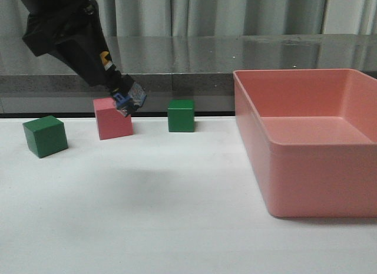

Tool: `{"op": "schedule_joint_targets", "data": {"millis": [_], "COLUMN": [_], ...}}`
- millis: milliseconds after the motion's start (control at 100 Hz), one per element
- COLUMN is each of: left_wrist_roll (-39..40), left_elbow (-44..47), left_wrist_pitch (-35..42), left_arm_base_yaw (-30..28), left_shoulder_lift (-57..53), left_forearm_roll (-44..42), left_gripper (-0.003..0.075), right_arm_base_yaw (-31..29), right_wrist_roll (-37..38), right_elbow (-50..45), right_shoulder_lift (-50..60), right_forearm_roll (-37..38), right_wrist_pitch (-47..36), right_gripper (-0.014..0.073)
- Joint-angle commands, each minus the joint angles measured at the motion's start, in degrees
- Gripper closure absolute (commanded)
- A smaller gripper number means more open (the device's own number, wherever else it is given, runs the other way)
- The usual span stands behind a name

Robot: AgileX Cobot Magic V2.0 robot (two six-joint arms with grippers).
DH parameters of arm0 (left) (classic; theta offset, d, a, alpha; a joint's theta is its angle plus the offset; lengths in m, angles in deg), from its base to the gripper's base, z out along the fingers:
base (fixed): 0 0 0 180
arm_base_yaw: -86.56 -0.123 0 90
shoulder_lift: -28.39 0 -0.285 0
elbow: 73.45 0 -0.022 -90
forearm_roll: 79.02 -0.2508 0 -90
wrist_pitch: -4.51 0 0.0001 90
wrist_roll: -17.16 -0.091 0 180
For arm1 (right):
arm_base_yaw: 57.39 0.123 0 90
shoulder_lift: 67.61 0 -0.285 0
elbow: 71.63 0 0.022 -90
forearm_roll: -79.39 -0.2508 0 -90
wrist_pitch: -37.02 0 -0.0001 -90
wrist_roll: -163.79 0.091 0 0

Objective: Place and stand button with both arms
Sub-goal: 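Lift the button and rotate it so the cap points up, then lower the button upright onto the table with the left gripper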

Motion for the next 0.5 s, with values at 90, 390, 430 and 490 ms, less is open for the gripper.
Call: {"op": "schedule_joint_targets", "data": {"millis": [90, 390, 430, 490], "left_wrist_roll": [12.7, 22.7, 23.9, 24.8], "left_elbow": [-4.7, -8.3, -8.3, -8.6], "left_wrist_pitch": [-3.5, -10.4, -10.3, -10.3], "left_arm_base_yaw": [4.0, 6.9, 7.2, 7.5], "left_shoulder_lift": [0.9, 9.2, 9.8, 10.7], "left_forearm_roll": [-13.0, -26.4, -27.2, -27.6], "left_gripper": [0.0739, 0.0739, 0.0739, 0.0739], "right_arm_base_yaw": [-0.3, -0.3, -0.3, -0.3], "right_wrist_roll": [-0.2, -0.2, -0.2, -0.2], "right_elbow": [1.3, 1.3, 1.3, 1.3], "right_shoulder_lift": [-0.3, -0.3, -0.3, -0.3], "right_forearm_roll": [-0.2, -0.2, -0.2, -0.2], "right_wrist_pitch": [-4.3, -4.3, -4.3, -4.3], "right_gripper": [0.0655, 0.0655, 0.0655, 0.0655]}}
